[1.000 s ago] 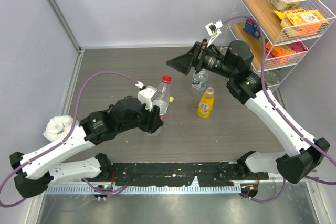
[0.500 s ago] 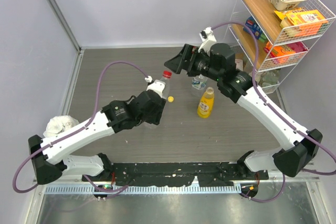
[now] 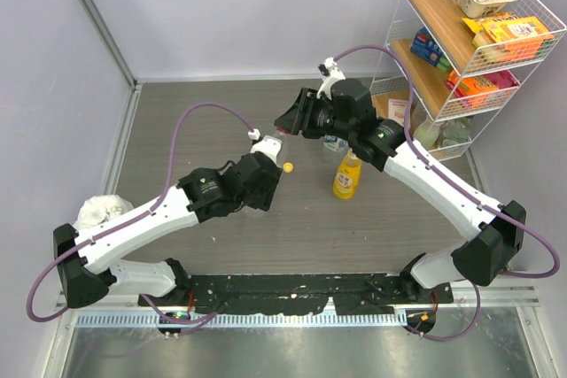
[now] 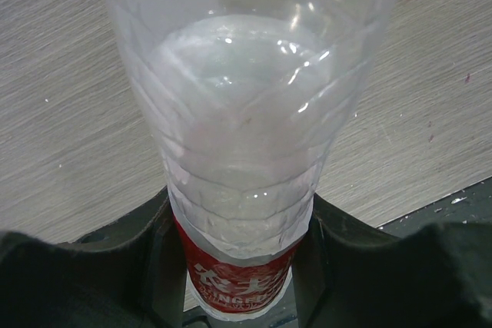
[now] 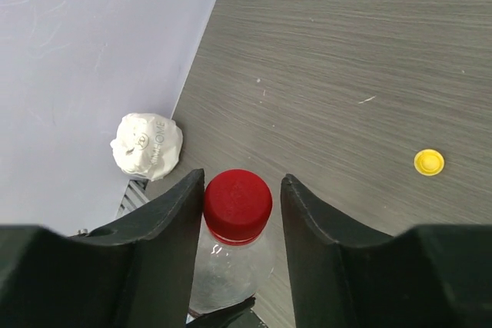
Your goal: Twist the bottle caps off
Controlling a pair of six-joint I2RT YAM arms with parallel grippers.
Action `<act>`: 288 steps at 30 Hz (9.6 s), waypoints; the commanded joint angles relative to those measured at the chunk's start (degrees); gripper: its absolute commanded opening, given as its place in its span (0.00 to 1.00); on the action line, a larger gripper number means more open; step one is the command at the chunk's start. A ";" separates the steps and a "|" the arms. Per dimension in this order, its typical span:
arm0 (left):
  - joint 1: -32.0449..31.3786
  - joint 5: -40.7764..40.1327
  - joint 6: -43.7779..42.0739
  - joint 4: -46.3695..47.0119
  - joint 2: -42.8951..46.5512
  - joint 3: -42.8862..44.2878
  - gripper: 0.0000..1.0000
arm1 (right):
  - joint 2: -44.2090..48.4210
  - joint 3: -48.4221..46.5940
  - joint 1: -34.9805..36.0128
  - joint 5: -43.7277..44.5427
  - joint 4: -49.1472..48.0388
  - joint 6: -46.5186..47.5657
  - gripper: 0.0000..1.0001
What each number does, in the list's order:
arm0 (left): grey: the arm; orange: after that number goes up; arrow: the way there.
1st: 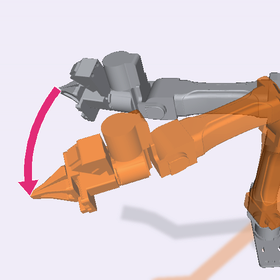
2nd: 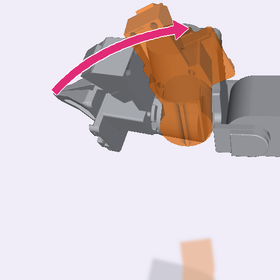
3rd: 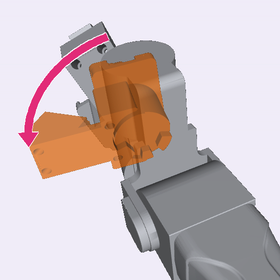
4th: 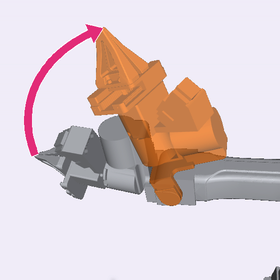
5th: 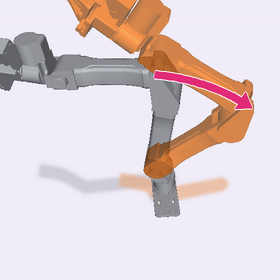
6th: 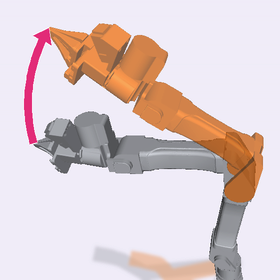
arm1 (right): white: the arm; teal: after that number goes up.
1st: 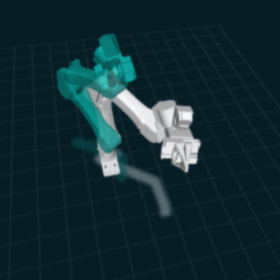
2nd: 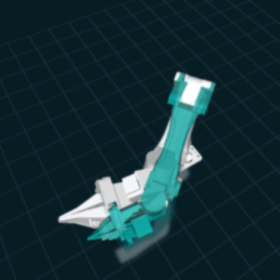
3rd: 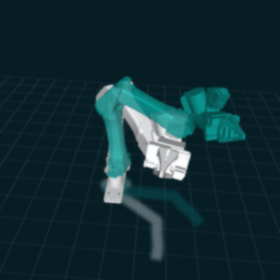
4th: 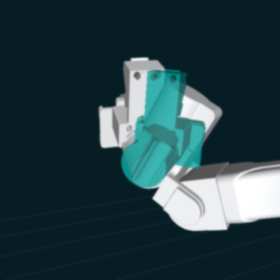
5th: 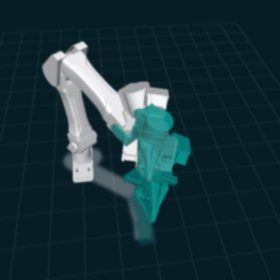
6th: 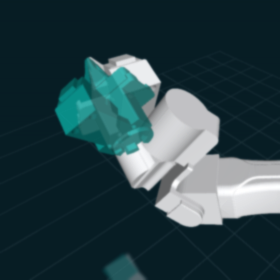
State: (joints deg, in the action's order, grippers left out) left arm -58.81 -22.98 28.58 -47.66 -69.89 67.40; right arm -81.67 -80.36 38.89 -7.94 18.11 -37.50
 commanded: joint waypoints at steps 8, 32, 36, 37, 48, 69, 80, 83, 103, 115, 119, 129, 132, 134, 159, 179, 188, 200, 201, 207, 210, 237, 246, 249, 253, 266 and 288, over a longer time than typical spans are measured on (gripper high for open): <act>-0.17 -1.63 1.04 0.20 1.16 2.21 0.00 | 1.51 -0.77 0.22 -2.07 -5.19 -1.09 0.08; -0.17 21.74 -2.47 13.46 12.05 -4.73 0.00 | 6.87 5.82 -4.97 -29.40 -21.08 5.24 0.02; -0.17 27.45 -3.00 15.93 13.72 -6.04 0.00 | 8.01 8.54 -5.93 -36.25 -27.75 2.78 0.02; -0.08 28.68 -3.26 16.71 14.16 -6.40 0.00 | 8.19 8.81 -6.20 -38.27 -29.43 1.21 0.02; -0.17 36.60 -3.44 21.90 18.29 -9.83 0.00 | 8.28 11.01 -8.04 -49.97 -48.78 -10.93 0.01; -0.08 38.10 -3.97 22.61 18.65 -11.06 0.00 | 9.16 12.86 -11.47 -51.56 -64.60 -23.23 0.02; -0.17 34.77 -4.15 22.35 20.14 -11.41 0.00 | 10.83 12.77 -13.05 -48.23 -52.24 -15.86 0.02; -0.17 31.61 -4.06 21.65 20.75 -11.76 0.00 | 11.53 11.98 -12.97 -45.67 -44.76 -9.29 0.02; -0.08 -3.81 2.01 7.94 20.06 -10.97 0.00 | 7.40 10.67 -9.55 -35.49 -15.25 9.52 0.02; 6.15 1.17 4.03 7.22 14.08 -11.14 0.00 | -4.80 5.12 5.39 -4.82 9.13 27.82 0.02; 12.38 11.70 3.94 10.47 12.32 -14.12 0.00 | -8.06 5.30 8.74 3.19 10.63 29.32 0.02; 21.97 26.31 5.17 18.56 14.51 -22.83 0.00 | -13.42 8.90 9.71 7.77 7.56 27.39 0.09; 24.78 29.56 5.35 18.92 16.01 -23.97 0.00 | -14.48 9.34 9.71 10.23 6.85 26.95 0.10; 26.19 31.58 5.26 19.36 16.97 -24.68 0.00 | -15.27 9.08 9.80 11.28 7.20 26.51 0.18; 29.10 39.68 3.15 22.61 17.33 -25.21 0.00 | -5.79 7.67 9.80 19.99 6.85 24.75 0.92; 29.19 57.69 2.97 33.59 22.16 -27.40 0.00 | 3.01 5.74 3.38 -19.70 -9.20 14.23 1.00; 29.10 63.15 3.94 36.14 22.43 -27.58 0.00 | 0.64 8.38 1.71 -33.71 -31.38 -1.00 1.00; 29.10 65.78 3.94 37.29 23.39 -27.85 0.00 | -4.55 6.00 1.27 -35.82 -35.24 -5.74 0.73; 29.10 65.87 4.03 37.29 23.39 -27.85 0.00 | -4.90 5.91 1.10 -35.91 -35.51 -6.09 0.68; 29.19 65.96 3.50 37.11 23.92 -27.93 0.02 | -6.04 5.83 0.66 -37.14 -36.74 -7.24 0.14; 29.10 65.79 3.50 36.94 23.92 -27.85 0.06 | -5.96 6.09 0.48 -37.32 -36.74 -6.89 0.02; 29.10 53.33 1.57 25.17 25.76 -16.87 1.00 | 0.19 4.60 -0.05 -26.87 -18.47 8.93 0.02; 29.10 42.15 -0.45 15.93 27.17 -11.59 1.00 | 2.13 4.42 -0.05 -19.04 -12.15 15.60 0.02; 29.10 41.88 -0.63 15.49 27.00 -11.32 1.00 | 1.86 3.98 -0.13 -18.07 -11.17 16.49 0.02; 29.10 41.44 -0.45 15.49 27.26 -11.23 1.00 | 1.86 4.33 0.39 -17.46 -12.13 16.31 0.02; 29.10 41.79 -1.42 14.44 28.23 -10.79 1.00 | 1.95 9.77 2.68 -4.81 -20.82 16.40 0.02; 29.10 41.97 -1.16 14.44 30.07 -12.38 1.00 | 0.20 22.34 13.57 17.43 -46.74 25.54 0.02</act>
State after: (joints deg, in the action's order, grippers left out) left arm -29.82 19.00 27.88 -34.17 -41.21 54.54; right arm -81.62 -60.12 50.57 3.88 -17.15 -14.85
